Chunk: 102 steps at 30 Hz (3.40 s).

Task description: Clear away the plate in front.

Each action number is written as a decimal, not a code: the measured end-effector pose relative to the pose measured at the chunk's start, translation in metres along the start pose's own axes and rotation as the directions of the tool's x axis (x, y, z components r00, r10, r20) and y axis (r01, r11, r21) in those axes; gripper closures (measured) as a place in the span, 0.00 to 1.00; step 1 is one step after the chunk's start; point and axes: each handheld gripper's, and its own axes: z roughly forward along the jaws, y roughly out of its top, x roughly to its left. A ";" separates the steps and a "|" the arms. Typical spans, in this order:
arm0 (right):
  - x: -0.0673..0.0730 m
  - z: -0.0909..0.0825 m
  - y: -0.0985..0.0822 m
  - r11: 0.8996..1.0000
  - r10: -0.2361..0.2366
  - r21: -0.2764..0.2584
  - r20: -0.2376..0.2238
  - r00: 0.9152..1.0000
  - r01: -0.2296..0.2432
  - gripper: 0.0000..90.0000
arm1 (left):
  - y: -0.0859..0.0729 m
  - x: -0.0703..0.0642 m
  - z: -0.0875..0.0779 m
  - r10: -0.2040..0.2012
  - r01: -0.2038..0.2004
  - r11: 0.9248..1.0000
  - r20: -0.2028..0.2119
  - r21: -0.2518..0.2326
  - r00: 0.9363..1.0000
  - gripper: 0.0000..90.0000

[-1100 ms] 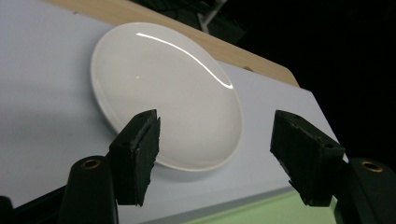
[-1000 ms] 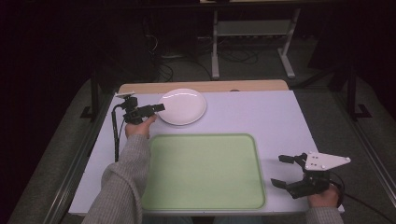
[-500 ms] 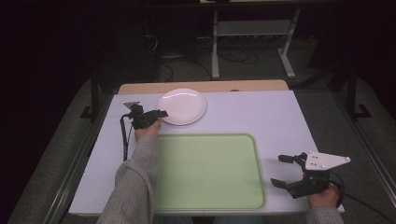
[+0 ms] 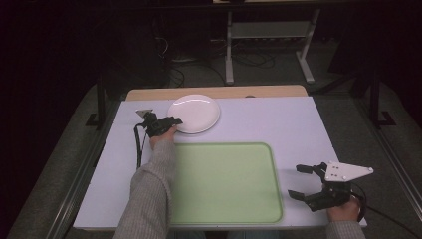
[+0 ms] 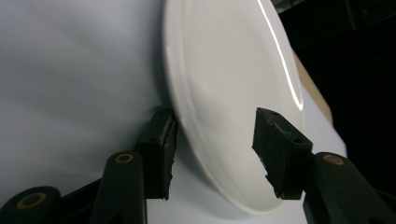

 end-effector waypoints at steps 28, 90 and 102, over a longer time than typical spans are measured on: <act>0.000 0.001 0.000 1.000 0.001 0.001 0.006 1.000 -0.001 0.15 | -0.002 0.016 0.004 -0.059 0.060 0.998 0.024 -0.035 0.998 0.87; 0.004 -0.002 -0.001 1.000 -0.005 0.014 0.035 0.999 0.004 0.15 | -0.026 0.034 -0.083 -0.040 0.074 0.995 0.397 -0.069 0.917 0.97; 0.004 -0.003 -0.001 1.000 0.000 0.009 0.037 0.999 0.000 0.15 | -0.037 0.040 -0.105 0.031 -0.014 0.999 0.370 -0.051 0.929 0.97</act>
